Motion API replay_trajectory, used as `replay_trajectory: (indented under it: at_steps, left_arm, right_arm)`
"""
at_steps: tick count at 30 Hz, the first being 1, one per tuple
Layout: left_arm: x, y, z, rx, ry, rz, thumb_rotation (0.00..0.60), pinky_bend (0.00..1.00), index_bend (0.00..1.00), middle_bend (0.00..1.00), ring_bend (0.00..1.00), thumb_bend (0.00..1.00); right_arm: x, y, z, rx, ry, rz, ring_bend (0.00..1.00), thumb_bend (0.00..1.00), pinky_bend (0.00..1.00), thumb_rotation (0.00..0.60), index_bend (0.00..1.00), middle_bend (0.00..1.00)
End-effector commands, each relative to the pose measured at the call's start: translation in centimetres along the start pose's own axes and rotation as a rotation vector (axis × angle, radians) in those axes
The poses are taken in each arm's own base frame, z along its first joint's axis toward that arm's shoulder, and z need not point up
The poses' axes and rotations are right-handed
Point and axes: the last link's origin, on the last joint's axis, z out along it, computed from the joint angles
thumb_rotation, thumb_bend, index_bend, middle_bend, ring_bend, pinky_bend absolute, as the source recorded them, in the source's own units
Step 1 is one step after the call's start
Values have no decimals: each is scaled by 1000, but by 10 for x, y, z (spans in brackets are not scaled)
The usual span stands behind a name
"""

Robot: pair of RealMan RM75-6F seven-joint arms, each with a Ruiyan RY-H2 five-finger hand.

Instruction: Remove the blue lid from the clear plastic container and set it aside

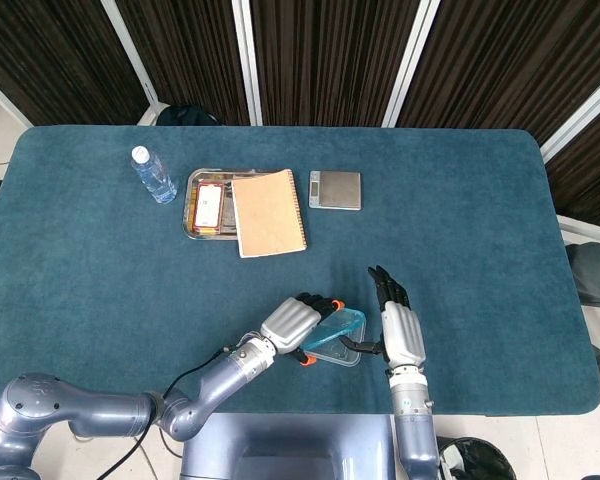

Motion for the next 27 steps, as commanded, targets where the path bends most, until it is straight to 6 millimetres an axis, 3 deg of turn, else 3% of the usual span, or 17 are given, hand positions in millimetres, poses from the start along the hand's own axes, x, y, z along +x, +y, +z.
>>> replay_trajectory:
  at_steps: [1, 9, 18, 23, 27]
  left_arm:
    - [4, 1, 1, 1, 14, -5, 600, 516, 168, 258, 319, 181]
    - [13, 2, 1, 3, 45, -9, 600, 324, 78, 149, 113, 136]
    - [16, 1, 0, 16, 63, -10, 600, 316, 47, 114, 98, 83]
    - [18, 0, 0, 26, 67, -9, 600, 286, 7, 54, 64, 4]
    - [18, 0, 0, 30, 56, -5, 600, 251, 0, 6, 23, 0]
  right_arm:
    - [0, 1, -1, 0, -5, -9, 0, 246, 0, 600, 0, 0]
    - [-2, 10, -3, -4, -17, -42, 0, 246, 0, 600, 22, 19]
    - [-3, 13, -5, 20, -25, -32, 0, 246, 0, 600, 245, 154]
    - [-5, 10, -6, 34, -30, -18, 0, 246, 0, 600, 310, 169]
    - [-6, 9, -7, 51, -36, 0, 0, 247, 0, 600, 338, 173]
